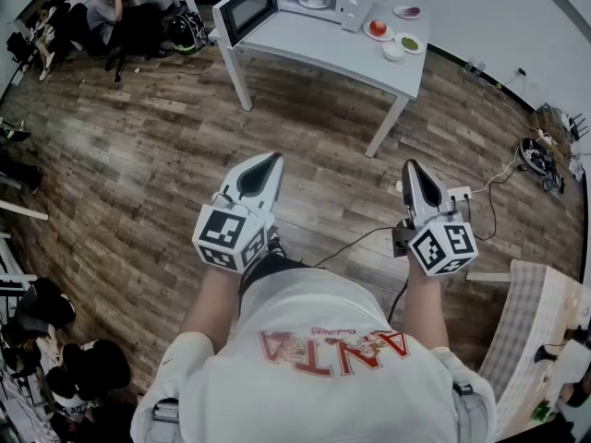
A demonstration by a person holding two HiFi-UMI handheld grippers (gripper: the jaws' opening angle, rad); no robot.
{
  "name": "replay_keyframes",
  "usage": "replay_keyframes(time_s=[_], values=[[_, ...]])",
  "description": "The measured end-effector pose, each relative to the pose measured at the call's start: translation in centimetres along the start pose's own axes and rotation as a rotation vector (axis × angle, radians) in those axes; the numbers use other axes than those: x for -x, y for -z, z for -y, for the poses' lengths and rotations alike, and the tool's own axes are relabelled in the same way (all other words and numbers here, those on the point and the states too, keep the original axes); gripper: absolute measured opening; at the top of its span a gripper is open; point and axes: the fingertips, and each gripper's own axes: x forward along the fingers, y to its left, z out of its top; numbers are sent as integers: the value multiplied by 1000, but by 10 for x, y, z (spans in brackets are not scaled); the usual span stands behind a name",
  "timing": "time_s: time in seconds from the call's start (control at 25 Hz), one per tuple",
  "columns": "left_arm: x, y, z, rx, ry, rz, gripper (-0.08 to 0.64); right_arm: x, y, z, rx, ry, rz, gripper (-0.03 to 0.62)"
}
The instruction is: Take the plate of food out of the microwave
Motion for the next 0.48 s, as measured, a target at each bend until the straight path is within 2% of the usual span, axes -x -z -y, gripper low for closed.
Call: replay_keyframes(time_s=[0.48], values=[[-15,5,-14,19,-1,-18,9,-23,9,3,-20,-10,-21,3]])
